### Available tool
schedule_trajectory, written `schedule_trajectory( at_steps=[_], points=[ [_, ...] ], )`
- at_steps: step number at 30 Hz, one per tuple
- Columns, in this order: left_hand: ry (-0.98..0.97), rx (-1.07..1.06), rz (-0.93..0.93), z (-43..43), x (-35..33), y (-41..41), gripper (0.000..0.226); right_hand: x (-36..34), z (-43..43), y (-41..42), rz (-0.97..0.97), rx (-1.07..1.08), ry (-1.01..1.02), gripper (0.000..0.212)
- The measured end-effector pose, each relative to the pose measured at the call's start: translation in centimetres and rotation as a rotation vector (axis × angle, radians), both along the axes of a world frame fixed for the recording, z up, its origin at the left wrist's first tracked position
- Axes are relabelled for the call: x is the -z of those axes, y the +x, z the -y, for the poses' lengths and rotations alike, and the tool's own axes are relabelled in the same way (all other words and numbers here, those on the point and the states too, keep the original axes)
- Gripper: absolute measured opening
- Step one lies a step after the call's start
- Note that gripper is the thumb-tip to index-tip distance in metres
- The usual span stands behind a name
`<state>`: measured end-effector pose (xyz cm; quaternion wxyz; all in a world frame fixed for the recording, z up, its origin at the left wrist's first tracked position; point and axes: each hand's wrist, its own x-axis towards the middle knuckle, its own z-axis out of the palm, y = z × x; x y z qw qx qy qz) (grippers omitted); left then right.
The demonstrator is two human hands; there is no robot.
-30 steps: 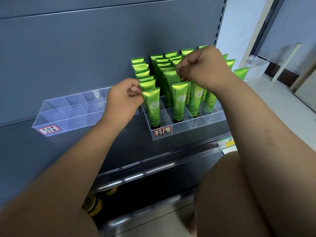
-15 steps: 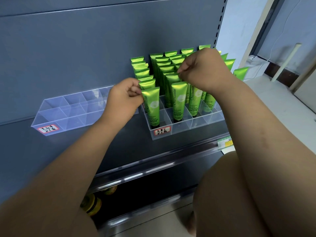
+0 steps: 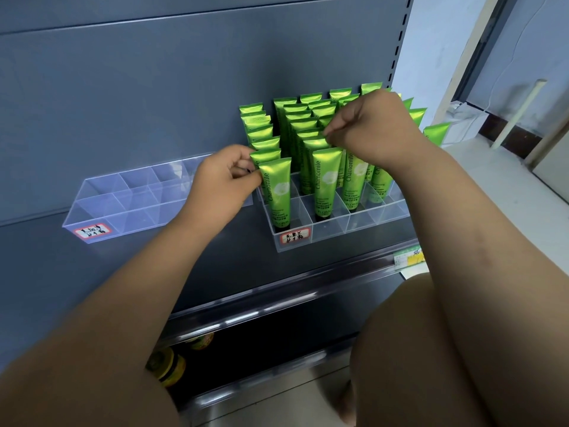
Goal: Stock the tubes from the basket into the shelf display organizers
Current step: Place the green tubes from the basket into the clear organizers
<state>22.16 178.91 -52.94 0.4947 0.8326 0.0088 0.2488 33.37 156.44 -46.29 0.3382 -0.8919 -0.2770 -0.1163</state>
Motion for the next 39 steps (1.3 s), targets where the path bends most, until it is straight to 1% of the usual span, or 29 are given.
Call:
schedule_trajectory(
  at_steps=[4,11,16,23,26,28,34,39],
  points=[
    [0.001,-0.009,-0.023,-0.2,0.0,-0.1,0.021,0.0,0.2,0.0,-0.007,0.005,-0.006,0.012],
    [0.006,-0.020,-0.008,-0.6,0.4,0.1,0.013,-0.1,0.1,-0.2,-0.033,-0.009,0.007,0.014],
    [0.003,-0.024,-0.024,-0.4,0.5,0.5,0.016,-0.2,0.1,-0.5,-0.017,-0.017,0.033,0.016],
    [-0.049,-0.038,-0.021,-0.4,0.7,0.9,0.022,-0.3,0.1,-0.7,-0.016,-0.053,0.010,0.023],
    [-0.072,-0.033,-0.014,-0.1,0.5,0.5,0.034,-0.4,0.1,-0.7,-0.020,-0.061,0.010,0.023],
    [-0.077,-0.029,-0.008,0.0,0.4,0.3,0.037,-0.4,0.1,-0.8,-0.025,-0.065,0.012,0.023],
    [-0.075,-0.032,-0.031,-0.1,0.7,0.0,0.029,-0.4,0.0,-0.8,-0.028,-0.056,0.005,0.022],
    [-0.052,-0.027,-0.037,0.0,0.9,-0.3,0.032,-0.3,0.0,-0.9,-0.008,-0.051,-0.007,0.020]
  ],
)
